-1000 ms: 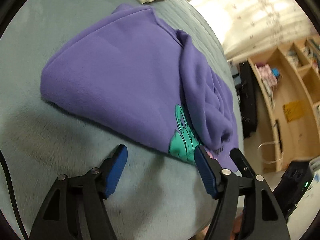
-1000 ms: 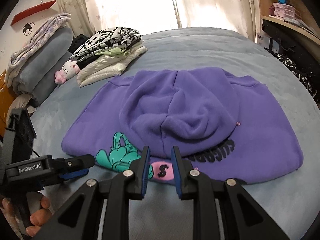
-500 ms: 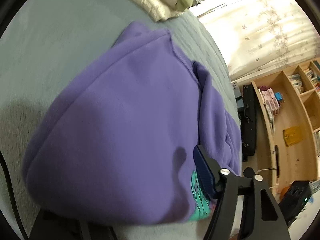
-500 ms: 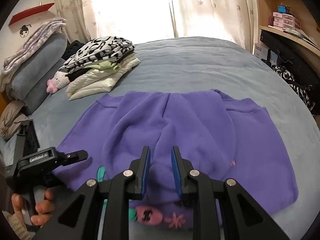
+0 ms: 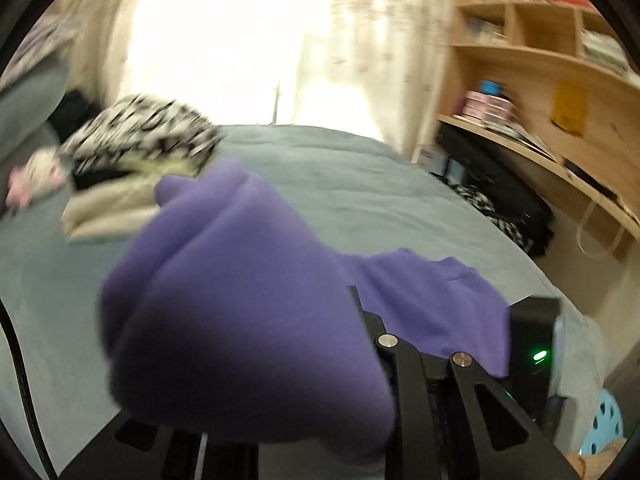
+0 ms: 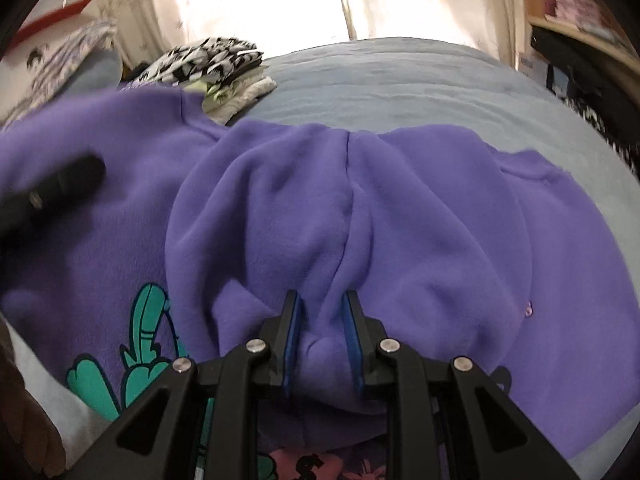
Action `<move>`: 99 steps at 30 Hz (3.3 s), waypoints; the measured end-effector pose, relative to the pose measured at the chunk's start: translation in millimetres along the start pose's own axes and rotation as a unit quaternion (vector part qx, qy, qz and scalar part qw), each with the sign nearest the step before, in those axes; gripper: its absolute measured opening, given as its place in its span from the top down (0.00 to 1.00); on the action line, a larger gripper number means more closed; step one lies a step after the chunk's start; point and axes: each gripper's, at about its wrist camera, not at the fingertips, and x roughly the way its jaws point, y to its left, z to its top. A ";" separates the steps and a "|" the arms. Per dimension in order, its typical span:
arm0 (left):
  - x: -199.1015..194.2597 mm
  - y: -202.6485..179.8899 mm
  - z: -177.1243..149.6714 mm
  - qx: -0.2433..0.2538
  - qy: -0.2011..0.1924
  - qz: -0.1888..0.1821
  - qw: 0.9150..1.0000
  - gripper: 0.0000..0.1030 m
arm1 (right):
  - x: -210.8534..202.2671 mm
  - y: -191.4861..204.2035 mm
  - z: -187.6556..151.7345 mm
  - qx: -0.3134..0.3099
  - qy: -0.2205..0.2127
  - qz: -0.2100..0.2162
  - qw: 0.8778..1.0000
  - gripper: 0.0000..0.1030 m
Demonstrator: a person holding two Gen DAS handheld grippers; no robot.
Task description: Fold large clothes
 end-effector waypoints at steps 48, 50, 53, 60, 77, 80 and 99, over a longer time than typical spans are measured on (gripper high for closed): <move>95.7 -277.4 -63.1 0.312 0.159 -0.142 0.926 0.25 | -154.7 -225.0 -52.8 0.232 -0.078 -0.063 0.967 0.79; 85.3 -277.5 -60.5 0.311 0.160 -0.145 0.925 0.25 | -158.2 -224.2 -49.7 0.229 -0.079 -0.062 0.968 0.77; 67.0 -270.2 -50.2 0.289 0.163 -0.155 0.930 0.25 | -164.6 -222.1 -44.0 0.225 -0.086 -0.052 0.969 0.69; 56.9 -208.7 -1.5 0.173 0.164 -0.121 0.963 0.25 | -169.1 -216.5 -8.6 0.184 -0.081 -0.004 0.980 0.65; 153.9 -106.4 36.0 0.014 0.228 -0.069 0.971 0.27 | -50.8 -231.7 63.1 0.168 0.109 0.162 0.966 0.63; 168.7 -101.7 34.0 -0.001 0.238 -0.086 0.967 0.26 | -31.5 -229.7 65.3 0.160 0.126 0.159 0.966 0.62; 168.0 -152.8 27.3 0.105 0.245 -0.064 0.962 0.22 | -107.9 -209.2 22.4 0.098 0.019 0.153 0.983 0.88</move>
